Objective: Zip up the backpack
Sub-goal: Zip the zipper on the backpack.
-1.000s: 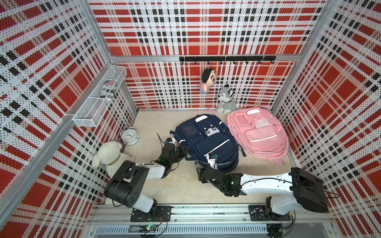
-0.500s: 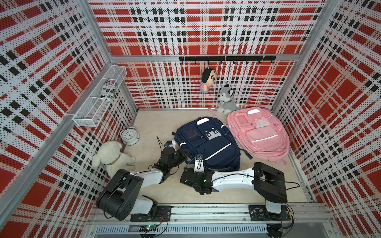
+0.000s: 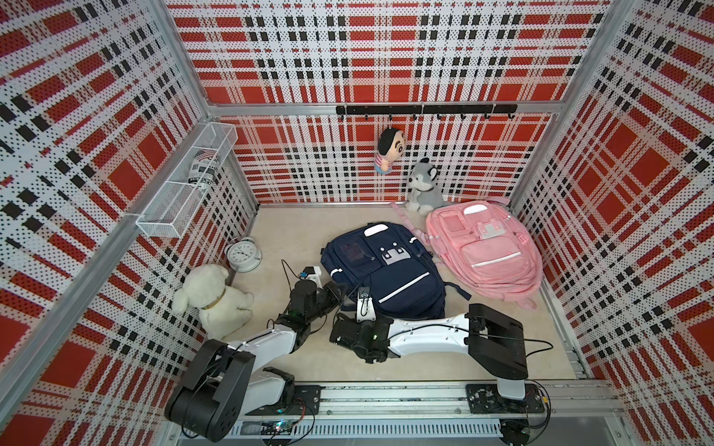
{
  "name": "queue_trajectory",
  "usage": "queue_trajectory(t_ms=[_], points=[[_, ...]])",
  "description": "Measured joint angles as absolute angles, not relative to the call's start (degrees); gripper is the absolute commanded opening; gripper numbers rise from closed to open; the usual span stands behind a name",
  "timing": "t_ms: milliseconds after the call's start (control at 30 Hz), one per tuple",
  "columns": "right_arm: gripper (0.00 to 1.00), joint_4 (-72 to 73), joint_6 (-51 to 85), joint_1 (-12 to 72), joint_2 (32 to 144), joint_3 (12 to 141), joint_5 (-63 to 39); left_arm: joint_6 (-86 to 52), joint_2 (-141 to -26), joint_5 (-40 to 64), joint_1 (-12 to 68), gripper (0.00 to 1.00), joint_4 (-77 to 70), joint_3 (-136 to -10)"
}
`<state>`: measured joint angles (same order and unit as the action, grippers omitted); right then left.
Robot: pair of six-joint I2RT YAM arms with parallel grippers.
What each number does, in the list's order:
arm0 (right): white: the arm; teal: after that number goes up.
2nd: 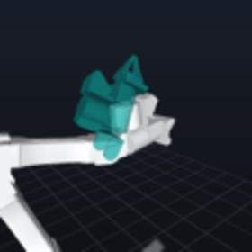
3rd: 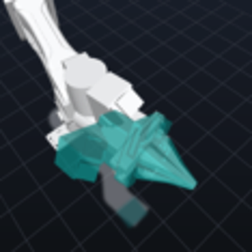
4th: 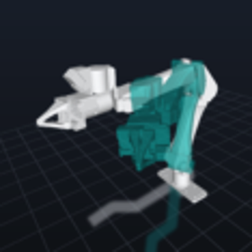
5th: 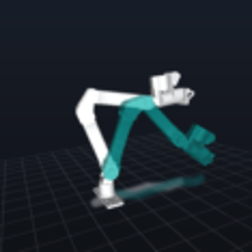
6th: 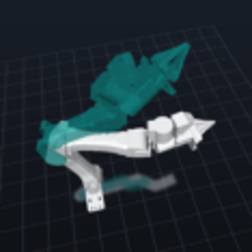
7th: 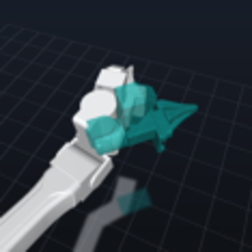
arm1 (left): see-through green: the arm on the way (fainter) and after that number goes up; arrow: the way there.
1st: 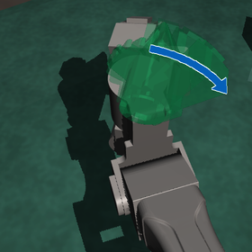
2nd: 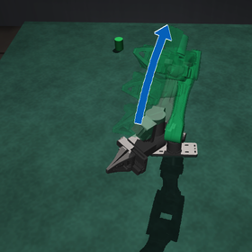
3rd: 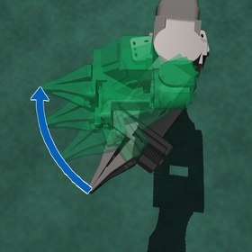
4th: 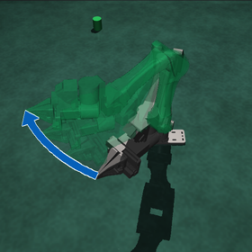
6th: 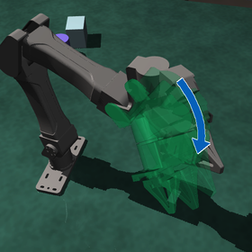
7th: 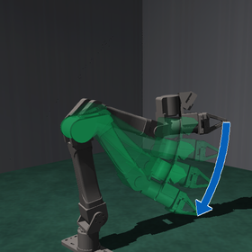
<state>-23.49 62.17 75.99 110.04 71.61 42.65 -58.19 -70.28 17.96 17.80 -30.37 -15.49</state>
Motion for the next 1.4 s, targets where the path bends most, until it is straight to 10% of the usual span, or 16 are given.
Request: queue_trajectory(t_ms=[1400], points=[[0.00, 8.7, 43.8, 63.3, 68.6, 26.9, 6.1, -47.0, -69.4, 25.7, 0.3, 0.00, -17.5, -16.5]])
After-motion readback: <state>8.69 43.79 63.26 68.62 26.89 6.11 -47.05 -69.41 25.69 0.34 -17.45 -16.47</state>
